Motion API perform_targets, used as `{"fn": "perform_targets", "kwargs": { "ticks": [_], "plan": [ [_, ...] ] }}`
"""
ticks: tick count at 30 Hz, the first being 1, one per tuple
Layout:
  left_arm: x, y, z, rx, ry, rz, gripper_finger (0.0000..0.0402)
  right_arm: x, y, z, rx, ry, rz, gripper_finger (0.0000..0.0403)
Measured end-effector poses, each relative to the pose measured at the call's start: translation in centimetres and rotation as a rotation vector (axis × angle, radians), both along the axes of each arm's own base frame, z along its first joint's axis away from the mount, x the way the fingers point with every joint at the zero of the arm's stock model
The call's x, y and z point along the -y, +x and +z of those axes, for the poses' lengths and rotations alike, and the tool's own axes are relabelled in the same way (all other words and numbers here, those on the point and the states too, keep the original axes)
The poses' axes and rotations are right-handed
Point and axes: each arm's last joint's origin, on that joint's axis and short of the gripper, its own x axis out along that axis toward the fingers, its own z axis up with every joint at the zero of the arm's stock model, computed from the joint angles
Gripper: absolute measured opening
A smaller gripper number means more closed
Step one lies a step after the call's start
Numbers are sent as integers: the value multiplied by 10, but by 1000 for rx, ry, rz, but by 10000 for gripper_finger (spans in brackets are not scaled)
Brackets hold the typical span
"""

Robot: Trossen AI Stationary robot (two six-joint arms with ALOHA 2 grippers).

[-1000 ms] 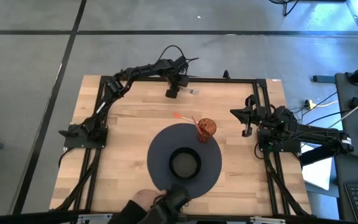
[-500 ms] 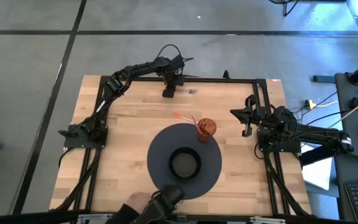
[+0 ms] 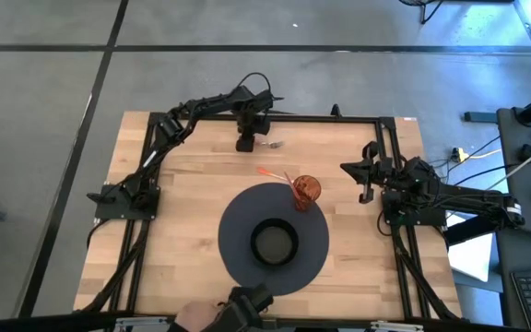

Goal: Pick & Place Utensil
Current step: Put the pink fork into the black bowl on the blue mat

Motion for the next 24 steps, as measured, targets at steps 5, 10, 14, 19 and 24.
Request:
{"fn": "perform_targets", "kwargs": {
  "ticks": [5, 10, 14, 19, 24],
  "plan": [
    [3, -4, 0, -40, -37, 20, 61, -1, 0, -1, -6, 5, 23, 4],
    [7, 0, 1, -32, -14, -4, 74, -1, 0, -1, -8, 3, 38, 4],
    [12, 6, 7, -15, 28, -38, 91, -1, 0, -1, -13, 5, 38, 4],
    [21, 15, 18, 32, 61, -65, 108, -1, 0, -1, -12, 5, 38, 4],
    [25, 18, 18, 17, 103, -81, 119, -1, 0, -1, -10, 4, 36, 4]
  ]
}}
